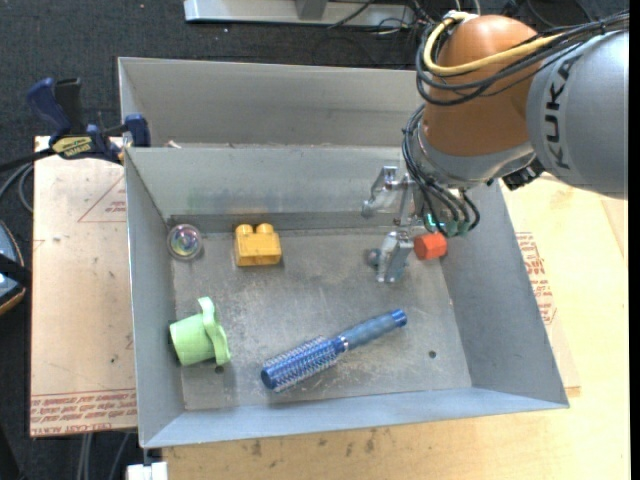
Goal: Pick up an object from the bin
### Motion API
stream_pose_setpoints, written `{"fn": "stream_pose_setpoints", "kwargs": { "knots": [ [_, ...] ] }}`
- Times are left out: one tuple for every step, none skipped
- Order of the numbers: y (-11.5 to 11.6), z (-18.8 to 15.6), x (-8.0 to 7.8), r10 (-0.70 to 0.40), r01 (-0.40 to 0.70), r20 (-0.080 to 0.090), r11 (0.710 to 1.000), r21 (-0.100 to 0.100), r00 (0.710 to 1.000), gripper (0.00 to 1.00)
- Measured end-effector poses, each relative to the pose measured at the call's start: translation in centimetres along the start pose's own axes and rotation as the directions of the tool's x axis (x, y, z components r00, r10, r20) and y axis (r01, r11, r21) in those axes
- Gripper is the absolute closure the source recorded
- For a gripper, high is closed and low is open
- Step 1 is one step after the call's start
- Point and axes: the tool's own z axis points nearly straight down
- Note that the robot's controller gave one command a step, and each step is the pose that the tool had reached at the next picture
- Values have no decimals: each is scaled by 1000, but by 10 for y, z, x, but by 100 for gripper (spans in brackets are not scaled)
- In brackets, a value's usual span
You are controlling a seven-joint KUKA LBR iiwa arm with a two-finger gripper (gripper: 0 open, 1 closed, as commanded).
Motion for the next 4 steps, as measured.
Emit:
{"fn": "stream_pose_setpoints", "kwargs": {
  "knots": [
    [23,109,-8,-28,28,0,1000,-1,1000,0],
    [-81,142,-3,-238,238,5,971,4,971,0],
    [-131,155,-15,-192,192,17,981,0,981,0],
    [-131,154,-15,-196,196,17,981,5,980,100]
  ]
}}
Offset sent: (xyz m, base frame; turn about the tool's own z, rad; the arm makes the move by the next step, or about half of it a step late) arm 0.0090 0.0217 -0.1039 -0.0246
